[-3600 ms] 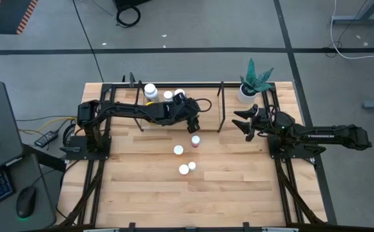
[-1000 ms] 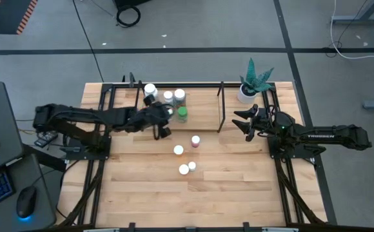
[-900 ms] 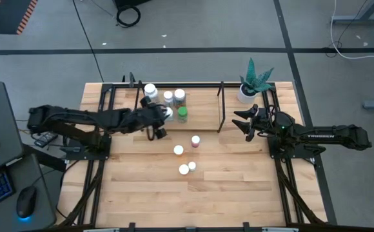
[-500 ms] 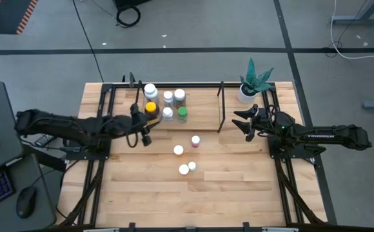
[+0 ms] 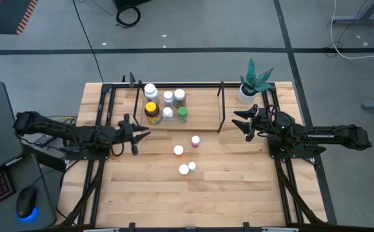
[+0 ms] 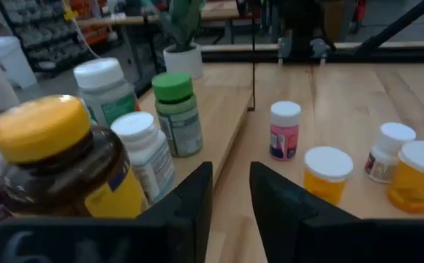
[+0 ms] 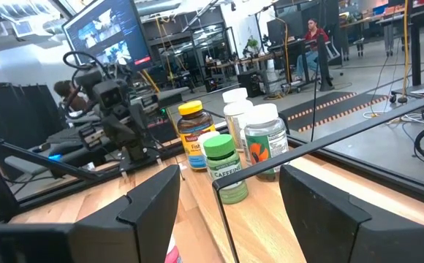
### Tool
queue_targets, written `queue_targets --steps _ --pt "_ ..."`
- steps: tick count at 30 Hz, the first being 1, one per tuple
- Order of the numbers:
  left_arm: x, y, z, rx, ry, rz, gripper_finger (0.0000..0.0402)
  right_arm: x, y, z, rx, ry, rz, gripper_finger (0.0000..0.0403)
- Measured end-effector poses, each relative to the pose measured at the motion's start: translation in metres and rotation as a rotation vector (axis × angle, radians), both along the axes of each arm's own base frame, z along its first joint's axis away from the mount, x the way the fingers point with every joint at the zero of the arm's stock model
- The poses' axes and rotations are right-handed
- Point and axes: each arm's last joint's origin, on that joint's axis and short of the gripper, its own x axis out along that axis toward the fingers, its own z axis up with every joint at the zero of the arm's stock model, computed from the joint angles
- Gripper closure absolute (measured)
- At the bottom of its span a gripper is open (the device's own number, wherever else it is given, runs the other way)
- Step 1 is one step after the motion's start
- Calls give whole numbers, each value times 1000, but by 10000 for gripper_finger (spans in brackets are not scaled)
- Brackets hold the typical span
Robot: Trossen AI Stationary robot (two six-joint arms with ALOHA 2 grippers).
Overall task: Pick and place medicine bottles onto shelf by color
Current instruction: Put the light green pill bottle on the shelf
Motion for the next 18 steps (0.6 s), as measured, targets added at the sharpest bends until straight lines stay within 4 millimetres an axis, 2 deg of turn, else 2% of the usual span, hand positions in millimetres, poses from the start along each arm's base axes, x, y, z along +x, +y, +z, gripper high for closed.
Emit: queue_targets --steps 9,18 --pt "-15 2 11 91 -78 -17 323 0 0 0 0 -1 0 160" --pt "-29 4 12 61 -123 -12 342 0 0 0 0 0 0 160"
